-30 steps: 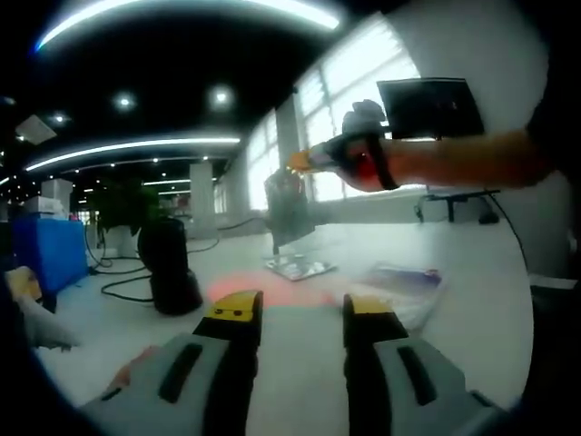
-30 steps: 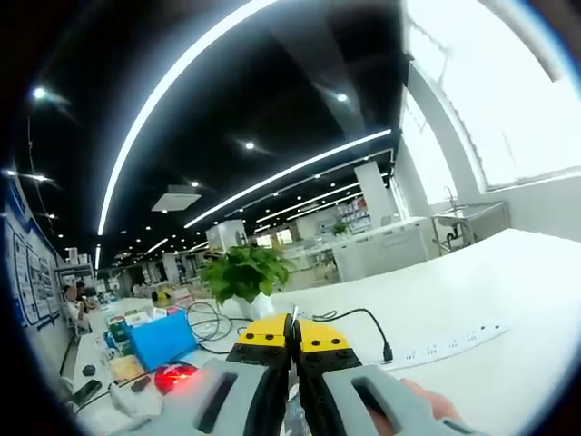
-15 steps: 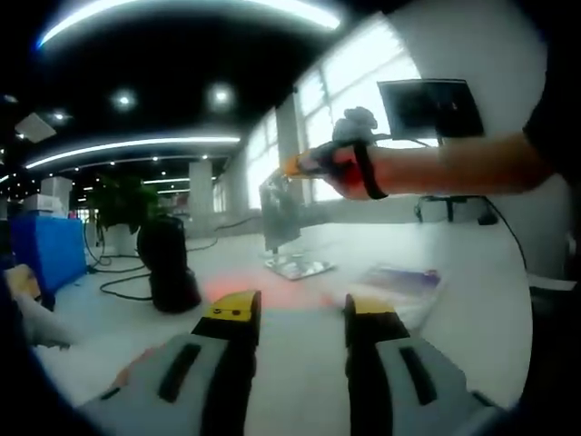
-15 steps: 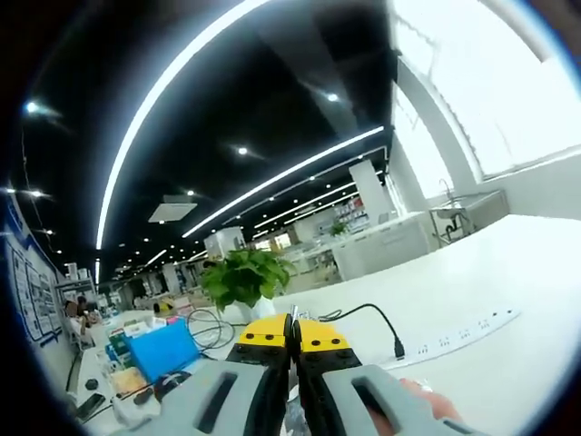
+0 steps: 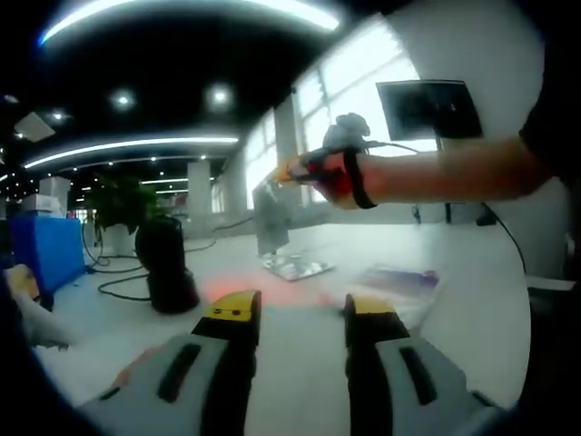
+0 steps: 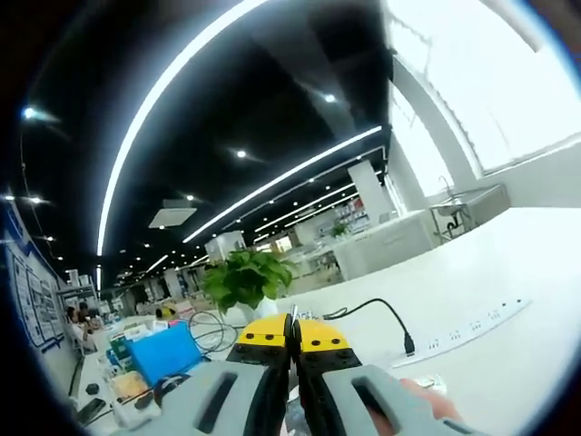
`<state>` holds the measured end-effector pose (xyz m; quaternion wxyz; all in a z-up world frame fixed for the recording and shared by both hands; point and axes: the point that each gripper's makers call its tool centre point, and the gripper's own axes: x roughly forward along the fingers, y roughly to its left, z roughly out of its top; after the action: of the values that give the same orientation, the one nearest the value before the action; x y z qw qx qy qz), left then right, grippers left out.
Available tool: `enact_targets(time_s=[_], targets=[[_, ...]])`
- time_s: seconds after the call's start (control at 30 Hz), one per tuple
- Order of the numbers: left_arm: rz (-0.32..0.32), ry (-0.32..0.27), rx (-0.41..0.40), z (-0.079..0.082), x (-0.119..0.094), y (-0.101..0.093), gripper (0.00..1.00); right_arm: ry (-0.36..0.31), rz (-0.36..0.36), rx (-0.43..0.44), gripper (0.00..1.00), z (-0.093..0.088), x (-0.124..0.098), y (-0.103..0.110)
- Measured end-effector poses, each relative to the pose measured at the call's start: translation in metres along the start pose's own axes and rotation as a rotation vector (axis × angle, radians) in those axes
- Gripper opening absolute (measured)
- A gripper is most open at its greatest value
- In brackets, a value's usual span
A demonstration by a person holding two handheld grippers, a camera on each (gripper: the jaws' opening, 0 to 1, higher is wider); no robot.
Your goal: Clip sheet goods on table flip sheet goods clip sheet goods scan sheet goods put sheet goods back to table
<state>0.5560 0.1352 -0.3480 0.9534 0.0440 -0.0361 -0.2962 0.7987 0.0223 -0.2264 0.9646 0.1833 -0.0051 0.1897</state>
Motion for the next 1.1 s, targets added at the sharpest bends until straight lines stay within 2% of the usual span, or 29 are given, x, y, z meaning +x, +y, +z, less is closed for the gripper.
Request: enact_targets(time_s=[0.73, 1.1], targets=[[-0.012, -0.003, -0.003, 0.001, 0.000, -0.003, 0.29, 0.026, 0.018, 0.003, 0.00, -0.020, 0.010, 0.010], [-0.016, -0.002, -0.003, 0.001, 0.000, -0.004, 0.29, 0.052, 0.088, -0.029, 0.00, -0.010, 0.004, 0.022]])
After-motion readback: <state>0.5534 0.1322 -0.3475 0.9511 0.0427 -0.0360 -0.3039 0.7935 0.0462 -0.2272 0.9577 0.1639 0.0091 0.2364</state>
